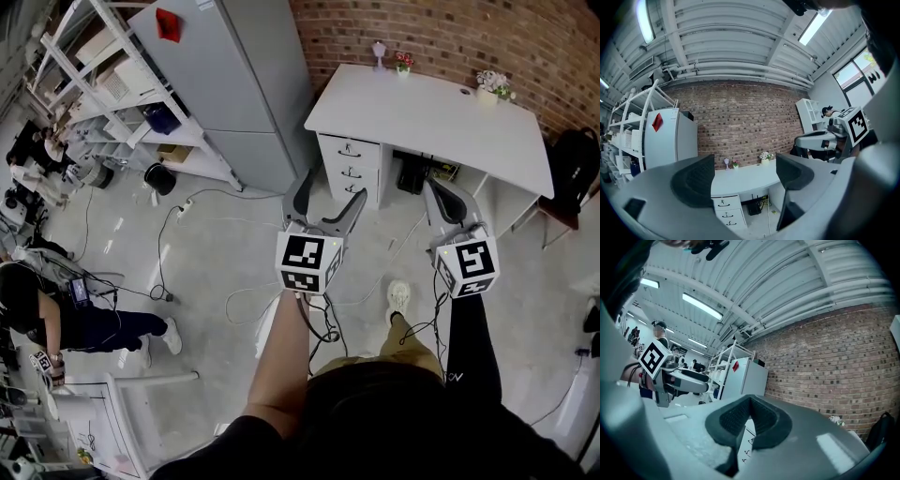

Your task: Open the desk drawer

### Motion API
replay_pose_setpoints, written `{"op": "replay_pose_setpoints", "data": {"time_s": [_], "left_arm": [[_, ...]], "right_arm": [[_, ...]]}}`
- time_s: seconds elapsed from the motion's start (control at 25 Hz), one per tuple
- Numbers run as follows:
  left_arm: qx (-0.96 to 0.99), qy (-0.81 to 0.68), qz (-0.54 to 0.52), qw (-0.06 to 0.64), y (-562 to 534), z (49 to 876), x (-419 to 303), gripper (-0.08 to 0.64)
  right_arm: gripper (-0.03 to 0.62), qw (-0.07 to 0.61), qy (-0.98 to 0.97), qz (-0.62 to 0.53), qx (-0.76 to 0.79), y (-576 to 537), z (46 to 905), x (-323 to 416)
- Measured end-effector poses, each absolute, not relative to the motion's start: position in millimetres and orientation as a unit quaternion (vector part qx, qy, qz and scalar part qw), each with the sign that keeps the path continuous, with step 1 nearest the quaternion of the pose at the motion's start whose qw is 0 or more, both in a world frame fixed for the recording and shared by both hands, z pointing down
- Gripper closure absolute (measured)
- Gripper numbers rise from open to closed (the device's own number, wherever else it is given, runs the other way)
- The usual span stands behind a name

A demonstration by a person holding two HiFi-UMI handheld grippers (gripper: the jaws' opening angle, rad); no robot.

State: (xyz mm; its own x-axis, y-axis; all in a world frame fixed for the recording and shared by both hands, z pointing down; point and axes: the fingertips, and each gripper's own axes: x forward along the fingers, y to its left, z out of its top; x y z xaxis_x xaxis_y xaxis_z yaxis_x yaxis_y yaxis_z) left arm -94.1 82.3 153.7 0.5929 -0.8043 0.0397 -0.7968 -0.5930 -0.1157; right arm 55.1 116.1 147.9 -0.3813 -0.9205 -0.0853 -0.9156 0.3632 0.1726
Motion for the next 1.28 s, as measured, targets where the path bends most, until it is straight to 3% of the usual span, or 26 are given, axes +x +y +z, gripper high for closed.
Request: {"op": "replay_pose_setpoints", "data": {"time_s": [0.76, 1.28], "left_arm": [[-0.883, 0.462, -0.067, 0.045, -52.4, 188.3, -59.1, 0.166], [-0.873, 0.479, -0.090, -0.005, -183.4, 239.3, -31.4, 0.166]], "right_arm": [[0.592, 0.006, -0.842, -0.090, 0.532, -29.6, 171.8, 79.4], [0.593, 0.037, -0.858, -0.052, 0.510, -173.4, 216.7, 109.2]]}}
